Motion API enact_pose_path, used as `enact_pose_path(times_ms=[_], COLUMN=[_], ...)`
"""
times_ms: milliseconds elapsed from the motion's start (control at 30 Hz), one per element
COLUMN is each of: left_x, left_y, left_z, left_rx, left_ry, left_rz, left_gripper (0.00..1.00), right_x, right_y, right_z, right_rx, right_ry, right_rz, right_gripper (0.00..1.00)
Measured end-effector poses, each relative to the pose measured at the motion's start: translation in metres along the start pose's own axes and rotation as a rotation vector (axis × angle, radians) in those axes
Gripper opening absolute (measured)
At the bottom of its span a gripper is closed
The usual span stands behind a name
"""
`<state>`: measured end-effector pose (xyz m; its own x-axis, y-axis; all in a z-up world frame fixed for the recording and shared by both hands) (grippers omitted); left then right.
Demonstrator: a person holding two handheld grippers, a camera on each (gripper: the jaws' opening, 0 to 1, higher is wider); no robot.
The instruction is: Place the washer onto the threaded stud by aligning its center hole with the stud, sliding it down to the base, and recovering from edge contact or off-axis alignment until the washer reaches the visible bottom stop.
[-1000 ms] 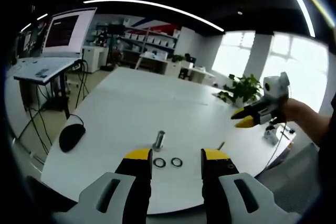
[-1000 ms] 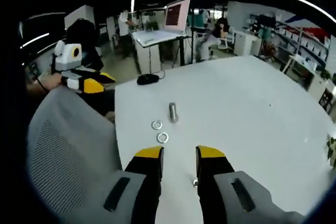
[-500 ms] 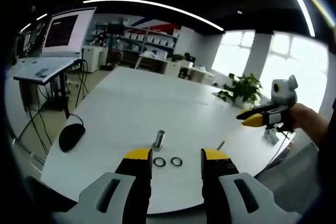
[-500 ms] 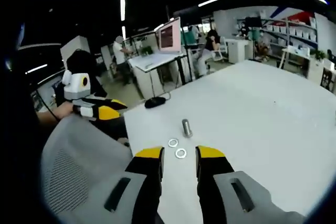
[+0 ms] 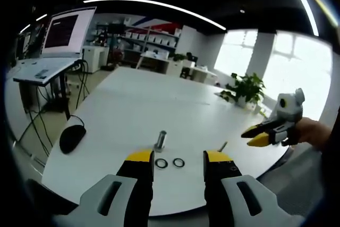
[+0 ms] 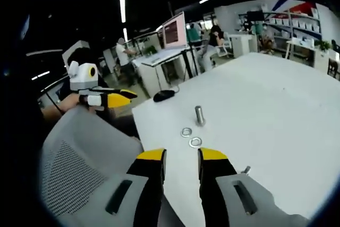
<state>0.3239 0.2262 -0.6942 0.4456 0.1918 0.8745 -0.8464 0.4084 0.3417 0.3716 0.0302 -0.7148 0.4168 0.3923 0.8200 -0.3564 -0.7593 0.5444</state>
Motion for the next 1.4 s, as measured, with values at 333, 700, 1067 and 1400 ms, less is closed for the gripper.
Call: enact_pose_path(times_ms=[333, 700, 1067, 1400], left_x=[0.0, 0.0, 0.001, 0.002], left_y=[0.0, 0.0, 0.001, 0.001], left_z=[0.0, 0.002, 0.003, 0.004], left_rx=[0.0, 0.0, -0.001, -0.008], left_ry=[0.005, 0.002, 0.004, 0.003], left_rz=[0.004, -0.002, 0.003, 0.012], left_gripper=[0.35, 0.35, 0.35, 0.35], right_x=[-0.003, -0.007, -0.006, -0.002], right_y=[-0.005, -0.007, -0.015, -0.021], right_z=[-0.008, -0.02, -0.031, -0.028], right_rx=[0.036, 0.076, 0.118, 0.129], right_ry=[0.04, 0.082, 0.167, 0.286], right_rz=[-0.031, -0.054, -0.086, -0.135], right_gripper=[0.25, 0.25, 0.25, 0.26])
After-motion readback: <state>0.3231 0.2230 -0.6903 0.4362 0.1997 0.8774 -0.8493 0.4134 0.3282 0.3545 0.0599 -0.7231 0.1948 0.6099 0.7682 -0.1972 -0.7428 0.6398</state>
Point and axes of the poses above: the point that each gripper's makers call its tool centre point, and the gripper's own axes: y roughly backward along the fingers, z roughly to its right, x roughly out of its top, the point moved 2 cm from there along y, roughly backward along the fingers, and after that the axes turned 7 degrees about -x, right-handed, at the moved point
